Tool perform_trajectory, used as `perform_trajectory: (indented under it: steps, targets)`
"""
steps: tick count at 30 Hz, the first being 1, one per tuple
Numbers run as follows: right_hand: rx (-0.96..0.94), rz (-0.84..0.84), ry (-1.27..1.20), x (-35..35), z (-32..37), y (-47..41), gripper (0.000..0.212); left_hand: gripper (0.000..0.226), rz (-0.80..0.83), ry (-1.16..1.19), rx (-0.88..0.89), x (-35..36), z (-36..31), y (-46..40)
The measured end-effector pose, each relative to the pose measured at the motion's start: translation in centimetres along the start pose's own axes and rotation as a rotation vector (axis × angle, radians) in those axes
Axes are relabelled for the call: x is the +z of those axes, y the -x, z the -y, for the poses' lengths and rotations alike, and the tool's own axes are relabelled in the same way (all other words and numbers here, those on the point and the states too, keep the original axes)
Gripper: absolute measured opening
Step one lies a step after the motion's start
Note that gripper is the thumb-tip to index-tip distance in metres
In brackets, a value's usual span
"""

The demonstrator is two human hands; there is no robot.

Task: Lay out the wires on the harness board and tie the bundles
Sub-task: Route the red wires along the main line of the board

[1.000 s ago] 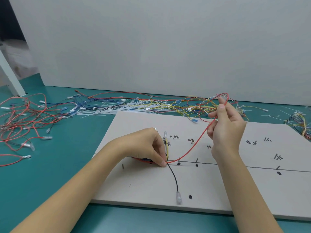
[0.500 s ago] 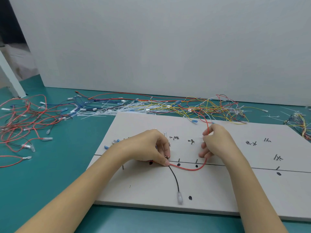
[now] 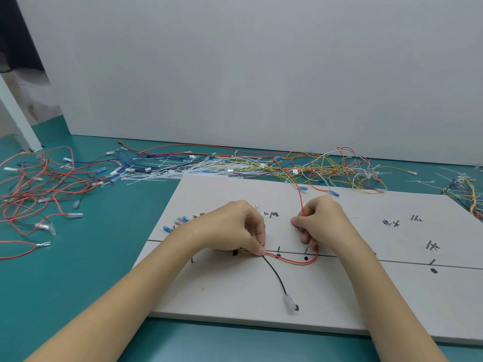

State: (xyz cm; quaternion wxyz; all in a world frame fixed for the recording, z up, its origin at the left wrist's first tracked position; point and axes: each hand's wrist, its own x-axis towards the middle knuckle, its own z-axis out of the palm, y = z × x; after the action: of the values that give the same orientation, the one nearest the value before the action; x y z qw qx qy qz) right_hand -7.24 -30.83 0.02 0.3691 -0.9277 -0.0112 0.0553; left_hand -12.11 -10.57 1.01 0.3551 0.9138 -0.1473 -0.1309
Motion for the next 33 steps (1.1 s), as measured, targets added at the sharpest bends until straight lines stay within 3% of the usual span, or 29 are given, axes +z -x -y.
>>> perform_trajectory:
  steps: [7, 16, 21, 33]
  targets:
    - [-0.126, -0.037, 0.211, -0.3, -0.4, 0.4, 0.011, 0.013, -0.038, -0.003, -0.005, 0.2, -0.4, 0.2]
    - [-0.240, -0.114, 0.291, 0.4, -1.0, 0.7, 0.015, 0.011, -0.054, -0.090, -0.002, 0.4, -0.8, 0.3]
    - [-0.266, -0.136, 0.297, 0.5, -1.0, 1.0, 0.023, 0.012, -0.042, -0.125, 0.003, 0.4, -1.3, 0.3]
    - [-0.393, -0.152, 0.256, 3.5, 1.5, 1.6, 0.013, 0.011, 0.015, -0.266, -0.127, -2.6, -0.1, 1.6]
